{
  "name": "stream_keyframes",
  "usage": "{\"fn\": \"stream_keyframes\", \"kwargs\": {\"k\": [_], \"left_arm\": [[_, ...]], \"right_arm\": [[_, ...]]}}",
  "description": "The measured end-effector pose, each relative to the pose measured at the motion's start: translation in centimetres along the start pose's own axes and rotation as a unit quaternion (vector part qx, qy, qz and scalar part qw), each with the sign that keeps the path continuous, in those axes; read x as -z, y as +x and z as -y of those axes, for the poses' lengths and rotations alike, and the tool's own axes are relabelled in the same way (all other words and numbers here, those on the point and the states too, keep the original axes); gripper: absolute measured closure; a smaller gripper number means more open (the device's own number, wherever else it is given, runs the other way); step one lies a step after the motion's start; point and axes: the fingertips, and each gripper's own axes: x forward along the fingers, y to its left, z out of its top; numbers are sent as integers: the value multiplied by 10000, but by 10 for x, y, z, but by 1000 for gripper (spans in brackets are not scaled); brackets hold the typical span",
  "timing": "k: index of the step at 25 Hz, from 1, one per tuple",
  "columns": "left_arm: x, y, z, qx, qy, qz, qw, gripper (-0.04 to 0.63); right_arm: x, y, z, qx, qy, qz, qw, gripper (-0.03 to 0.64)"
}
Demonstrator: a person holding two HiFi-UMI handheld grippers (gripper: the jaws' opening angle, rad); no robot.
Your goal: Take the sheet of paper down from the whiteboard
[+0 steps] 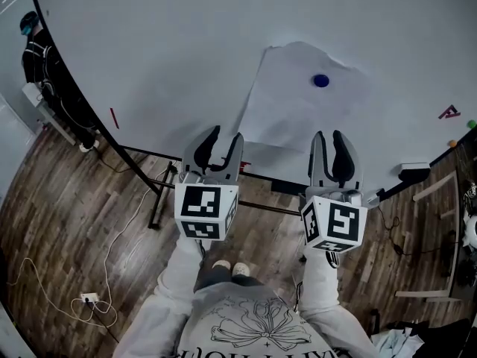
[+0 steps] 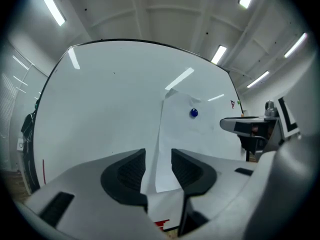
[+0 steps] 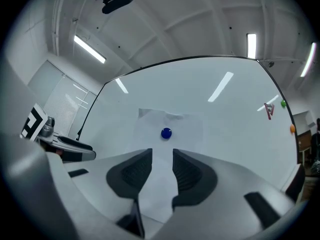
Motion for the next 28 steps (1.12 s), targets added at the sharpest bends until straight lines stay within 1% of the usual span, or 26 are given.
{"fn": "stream_keyframes", "kwargs": {"k": [6, 12, 17, 22, 28], "left_arm": [[5, 31, 0, 483, 40, -240, 9985, 426], [15, 58, -1, 900, -10, -513, 9946, 425], [23, 75, 8, 1418, 61, -680, 9875, 425], [30, 87, 5, 1686, 66, -793, 9825, 425], [37, 92, 12, 2046, 37, -936, 9744, 426]], "right_arm": [[-9, 18, 7, 162, -96, 62, 9998, 486], [-14, 40, 5, 274, -232, 60, 9993, 476], [-16, 53, 2, 327, -324, 42, 9989, 468], [-16, 60, 1, 382, -428, 43, 9983, 465], [-13, 64, 5, 449, -450, 0, 9980, 465]]}}
